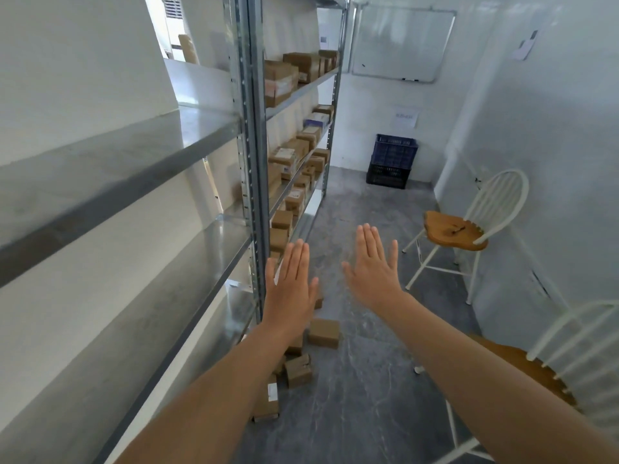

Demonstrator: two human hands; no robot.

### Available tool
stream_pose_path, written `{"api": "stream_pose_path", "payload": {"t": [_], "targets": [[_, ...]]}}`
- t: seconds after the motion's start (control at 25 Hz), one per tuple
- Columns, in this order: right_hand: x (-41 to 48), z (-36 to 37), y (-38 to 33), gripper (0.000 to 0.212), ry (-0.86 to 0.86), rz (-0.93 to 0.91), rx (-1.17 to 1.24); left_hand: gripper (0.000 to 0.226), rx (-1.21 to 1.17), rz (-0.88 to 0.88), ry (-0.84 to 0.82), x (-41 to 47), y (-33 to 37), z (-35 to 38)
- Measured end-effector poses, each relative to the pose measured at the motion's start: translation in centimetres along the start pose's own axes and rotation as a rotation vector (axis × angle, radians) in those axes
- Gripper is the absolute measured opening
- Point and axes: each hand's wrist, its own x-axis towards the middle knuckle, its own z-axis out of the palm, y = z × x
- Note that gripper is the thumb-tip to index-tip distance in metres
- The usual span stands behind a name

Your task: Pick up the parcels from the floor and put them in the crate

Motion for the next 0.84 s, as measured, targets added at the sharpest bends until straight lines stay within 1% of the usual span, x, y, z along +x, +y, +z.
{"api": "stream_pose_path", "payload": {"t": [0.16, 0.28, 0.44, 0.68, 0.84], "targets": [[1.7, 2.6, -0.8, 0.073, -0.042, 0.035, -0.016, 0.063, 0.025, -0.004, -0.066, 1.9, -3.9, 2.0], [2.5, 3.6, -0.3, 0.073, -0.065, 0.039, -0.035, 0.063, -0.025, 0.001, -0.062, 3.4, -4.2, 2.8], [5.0, 4.1, 1.1, 0.073, -0.088, 0.086, 0.004, 0.062, -0.044, 0.054, -0.073, 5.8, -3.2, 4.2], [8.7, 5.2, 3.7, 0.073, -0.078, 0.039, 0.051, 0.063, 0.026, 0.038, -0.064, 9.3, -1.8, 6.0], [11.4, 5.9, 7.6, 0.072, -0.096, -0.004, 0.067, 0.063, 0.074, -0.006, -0.056, 12.7, 1.1, 7.1]]}}
